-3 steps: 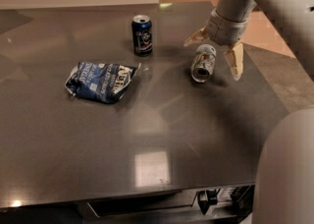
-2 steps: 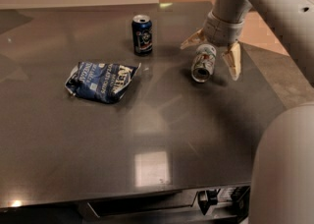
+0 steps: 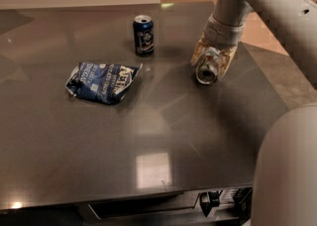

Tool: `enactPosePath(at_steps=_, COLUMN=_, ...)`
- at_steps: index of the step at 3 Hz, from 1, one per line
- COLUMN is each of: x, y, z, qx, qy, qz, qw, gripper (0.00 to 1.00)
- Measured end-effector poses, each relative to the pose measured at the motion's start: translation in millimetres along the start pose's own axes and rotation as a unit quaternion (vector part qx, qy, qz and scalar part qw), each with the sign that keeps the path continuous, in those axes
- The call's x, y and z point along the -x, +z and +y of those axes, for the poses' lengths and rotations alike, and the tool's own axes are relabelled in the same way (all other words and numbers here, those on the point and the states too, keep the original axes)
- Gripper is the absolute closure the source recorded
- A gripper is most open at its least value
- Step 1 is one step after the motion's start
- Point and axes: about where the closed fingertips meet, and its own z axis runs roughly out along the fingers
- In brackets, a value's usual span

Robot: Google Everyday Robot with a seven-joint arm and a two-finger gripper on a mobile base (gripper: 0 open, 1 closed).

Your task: Place 7up can upright

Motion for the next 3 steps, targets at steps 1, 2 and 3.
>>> enactPosePath(at_steps=1, x=0.0, y=0.2, z=-1.0, qx=0.002, qy=0.001, qz=0.002, qw=1.0, gripper=0.65)
enactPosePath(at_steps=2, x=9.2, y=-14.0, z=-3.4, qx=-0.015, qy=0.026, qz=-0.013, qw=0.9994, gripper=0.88)
enactPosePath(at_steps=3, x=19.1, y=-36.7, z=-13.9, qx=-0.056, qy=0.089, qz=-0.049, qw=0.9933, gripper=1.0)
